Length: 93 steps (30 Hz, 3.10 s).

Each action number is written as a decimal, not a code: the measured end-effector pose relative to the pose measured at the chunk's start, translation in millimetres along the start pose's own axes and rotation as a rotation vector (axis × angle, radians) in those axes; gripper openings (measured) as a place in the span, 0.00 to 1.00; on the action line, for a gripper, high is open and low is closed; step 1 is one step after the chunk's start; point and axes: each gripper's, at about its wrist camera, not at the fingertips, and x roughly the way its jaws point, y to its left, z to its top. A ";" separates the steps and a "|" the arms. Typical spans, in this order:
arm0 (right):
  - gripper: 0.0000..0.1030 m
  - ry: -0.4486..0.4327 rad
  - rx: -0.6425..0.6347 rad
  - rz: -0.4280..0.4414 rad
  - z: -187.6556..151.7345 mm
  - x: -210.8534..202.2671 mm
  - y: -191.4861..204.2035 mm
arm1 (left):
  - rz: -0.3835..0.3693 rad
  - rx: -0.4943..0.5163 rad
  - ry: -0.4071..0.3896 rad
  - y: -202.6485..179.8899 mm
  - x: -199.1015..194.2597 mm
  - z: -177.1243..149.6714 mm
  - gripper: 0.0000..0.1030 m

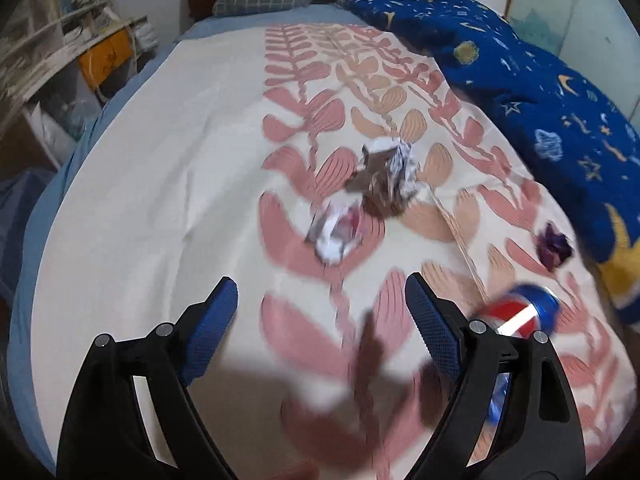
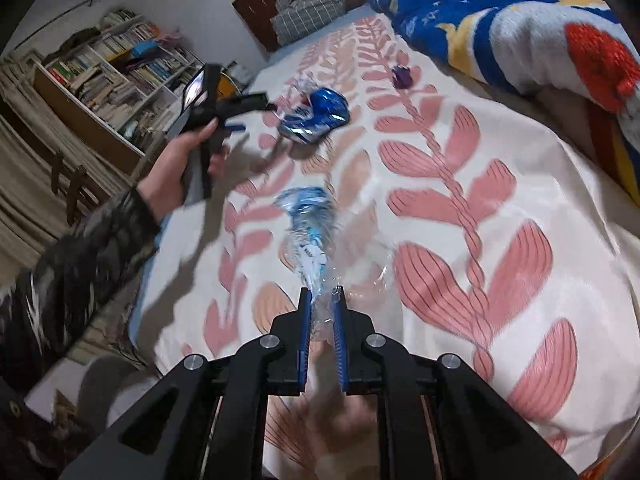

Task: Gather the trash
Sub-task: 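Grasp the crumpled foil wrapper with the left gripper while the right holds the bottle, then carry bottle and foil over the red basket and open both grippers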

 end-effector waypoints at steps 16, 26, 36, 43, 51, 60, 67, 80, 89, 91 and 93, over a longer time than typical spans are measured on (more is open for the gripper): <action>0.12 0.047 -0.036 -0.023 -6.4 17.9 -0.8 | 0.052 0.074 -0.031 -22.4 30.3 -3.6 0.20; 0.12 -0.027 -0.034 -0.004 2.2 -14.3 7.2 | -0.054 0.139 -0.215 -70.5 -155.8 -57.7 0.20; 0.12 -0.209 -0.126 -0.028 14.5 -143.2 34.3 | -0.269 0.229 -0.260 -175.4 -326.5 -146.8 0.20; 0.12 -0.253 -0.118 -0.194 -29.7 -251.8 22.3 | -0.427 0.315 -0.228 -245.6 -375.8 -211.3 0.20; 0.12 -0.292 0.087 -0.450 -109.7 -356.8 -59.4 | -0.562 0.452 -0.102 -344.8 -376.8 -290.0 0.20; 0.12 -0.155 0.295 -0.506 -199.4 -310.7 -162.0 | -0.576 0.619 0.132 -425.1 -304.7 -393.0 0.21; 0.12 -0.042 0.474 -0.472 -269.3 -223.7 -238.8 | -0.472 0.670 0.245 -438.9 -233.7 -437.7 0.21; 0.12 0.006 0.545 -0.487 -280.1 -168.6 -262.9 | -0.464 0.709 0.312 -453.2 -205.7 -459.4 0.24; 0.13 0.017 0.518 -0.505 -269.8 -168.0 -257.4 | -0.479 0.702 0.309 -446.2 -206.2 -454.7 0.25; 0.16 0.002 0.522 -0.506 -266.2 -172.5 -255.4 | -0.474 0.710 0.300 -446.9 -205.6 -454.9 0.30; 0.27 -0.001 0.509 -0.533 -262.7 -176.0 -254.4 | -0.464 0.717 0.287 -448.0 -208.1 -453.6 0.57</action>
